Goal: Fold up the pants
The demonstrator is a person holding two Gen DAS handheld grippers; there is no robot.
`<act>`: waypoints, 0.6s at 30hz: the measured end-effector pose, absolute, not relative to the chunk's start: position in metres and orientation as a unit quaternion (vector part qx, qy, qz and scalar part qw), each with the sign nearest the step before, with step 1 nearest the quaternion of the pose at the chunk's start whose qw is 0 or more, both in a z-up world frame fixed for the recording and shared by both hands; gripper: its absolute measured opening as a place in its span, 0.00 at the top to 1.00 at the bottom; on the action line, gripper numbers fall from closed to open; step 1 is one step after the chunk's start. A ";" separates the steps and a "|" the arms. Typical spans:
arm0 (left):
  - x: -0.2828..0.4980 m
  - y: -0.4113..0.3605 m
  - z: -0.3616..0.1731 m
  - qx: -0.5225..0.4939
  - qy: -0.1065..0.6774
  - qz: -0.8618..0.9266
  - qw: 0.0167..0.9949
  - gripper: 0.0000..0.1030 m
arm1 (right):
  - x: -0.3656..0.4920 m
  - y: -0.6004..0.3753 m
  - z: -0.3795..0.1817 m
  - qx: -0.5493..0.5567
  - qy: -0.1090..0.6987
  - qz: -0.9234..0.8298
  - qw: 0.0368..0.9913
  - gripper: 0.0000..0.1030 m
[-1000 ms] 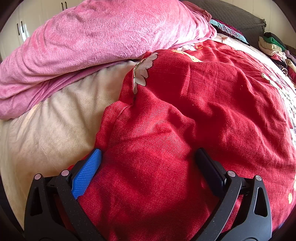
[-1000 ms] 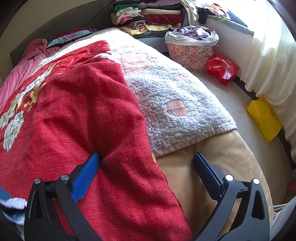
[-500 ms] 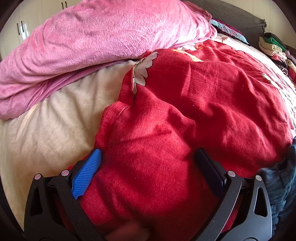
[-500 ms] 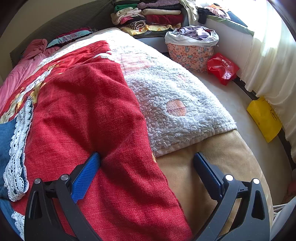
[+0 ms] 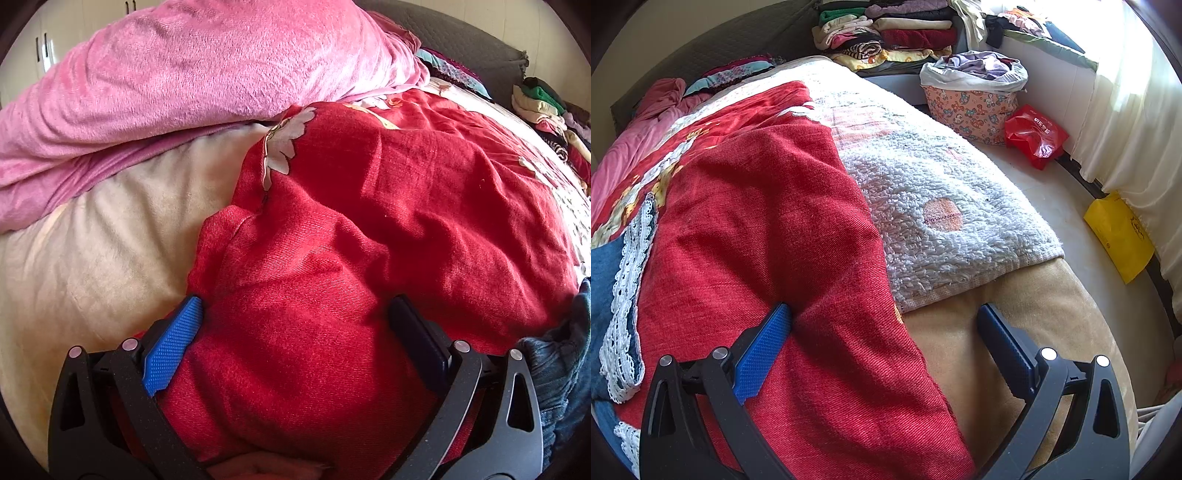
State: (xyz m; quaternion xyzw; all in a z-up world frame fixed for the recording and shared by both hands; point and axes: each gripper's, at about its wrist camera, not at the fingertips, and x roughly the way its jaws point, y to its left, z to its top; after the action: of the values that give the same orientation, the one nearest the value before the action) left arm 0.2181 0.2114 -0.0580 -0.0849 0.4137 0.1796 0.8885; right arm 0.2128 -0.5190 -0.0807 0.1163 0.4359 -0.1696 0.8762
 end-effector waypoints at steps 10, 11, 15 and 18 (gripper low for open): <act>0.220 0.208 -0.057 -0.075 0.420 0.188 0.884 0.08 | 0.213 -0.519 -0.081 0.117 0.436 -0.169 0.876 0.04; 0.221 0.208 -0.057 -0.074 0.420 0.189 0.885 0.08 | 0.213 -0.519 -0.081 0.116 0.436 -0.170 0.876 0.04; 0.221 0.208 -0.057 -0.075 0.420 0.189 0.885 0.08 | 0.213 -0.519 -0.081 0.116 0.436 -0.170 0.876 0.04; 0.221 0.208 -0.057 -0.075 0.420 0.189 0.885 0.08 | 0.213 -0.519 -0.081 0.117 0.436 -0.169 0.876 0.04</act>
State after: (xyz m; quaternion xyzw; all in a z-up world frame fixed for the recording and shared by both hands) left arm 0.2207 0.2083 -0.0573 -0.0746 0.4197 0.1885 0.8847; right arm 0.2126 -0.5190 -0.0807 0.1168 0.4357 -0.1694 0.8762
